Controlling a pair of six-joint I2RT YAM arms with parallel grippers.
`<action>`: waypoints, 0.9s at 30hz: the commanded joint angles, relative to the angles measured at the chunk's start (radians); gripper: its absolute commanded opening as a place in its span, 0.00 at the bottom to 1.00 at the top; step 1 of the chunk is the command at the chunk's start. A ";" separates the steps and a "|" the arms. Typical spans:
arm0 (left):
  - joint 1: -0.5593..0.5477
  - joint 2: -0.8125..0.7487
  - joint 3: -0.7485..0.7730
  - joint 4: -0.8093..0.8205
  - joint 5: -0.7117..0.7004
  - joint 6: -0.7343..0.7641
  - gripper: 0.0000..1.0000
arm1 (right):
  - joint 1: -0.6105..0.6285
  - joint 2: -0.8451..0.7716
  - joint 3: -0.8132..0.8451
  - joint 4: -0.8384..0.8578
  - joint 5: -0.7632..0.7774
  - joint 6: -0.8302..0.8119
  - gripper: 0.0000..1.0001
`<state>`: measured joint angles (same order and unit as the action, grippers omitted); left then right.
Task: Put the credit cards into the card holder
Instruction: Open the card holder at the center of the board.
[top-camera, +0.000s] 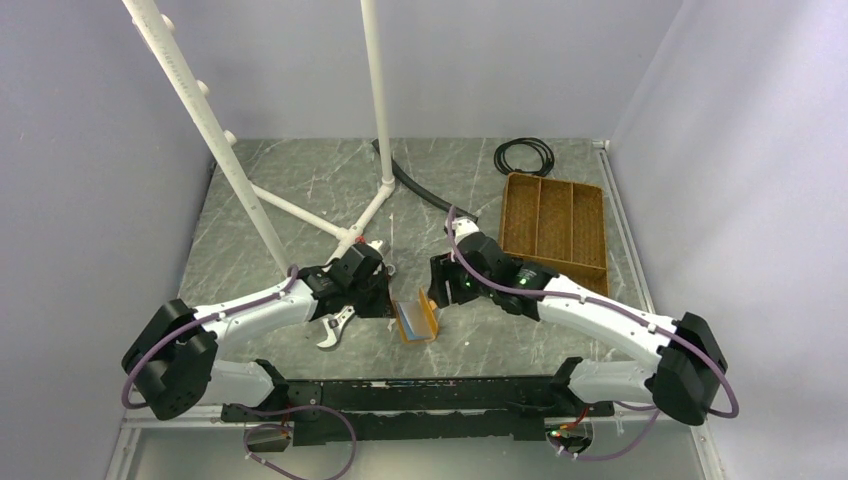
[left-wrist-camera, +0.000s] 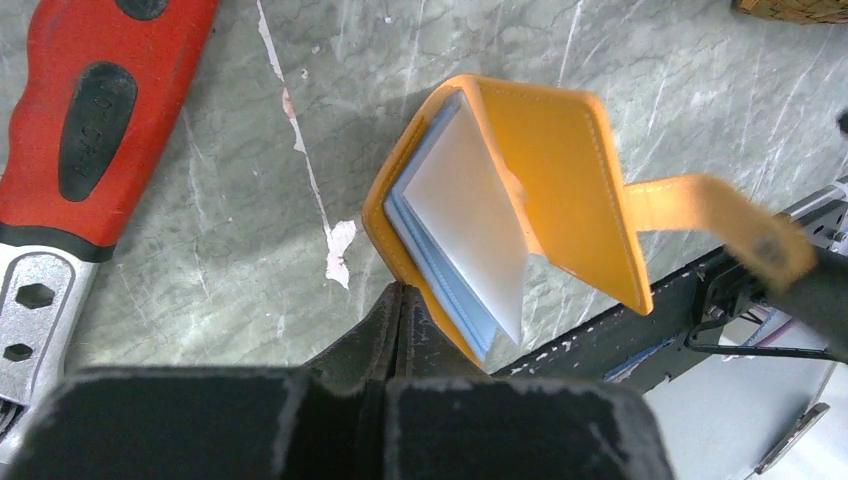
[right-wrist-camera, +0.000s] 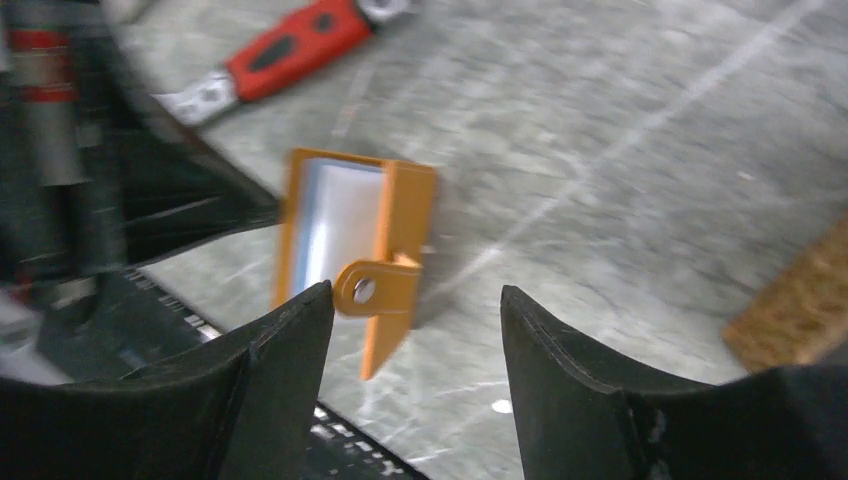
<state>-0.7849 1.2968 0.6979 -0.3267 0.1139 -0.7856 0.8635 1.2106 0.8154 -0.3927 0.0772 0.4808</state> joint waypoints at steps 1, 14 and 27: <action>0.000 -0.003 0.025 0.034 0.022 0.008 0.00 | 0.065 -0.038 0.034 0.121 -0.167 0.029 0.64; 0.000 -0.018 0.047 0.014 0.023 0.003 0.00 | 0.269 0.144 0.037 0.228 -0.048 -0.027 0.15; -0.001 -0.030 0.036 0.010 0.037 -0.004 0.00 | 0.353 0.203 0.005 0.115 0.350 0.043 0.45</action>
<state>-0.7849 1.2854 0.7082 -0.3256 0.1345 -0.7868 1.2152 1.4273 0.8249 -0.2245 0.2211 0.4583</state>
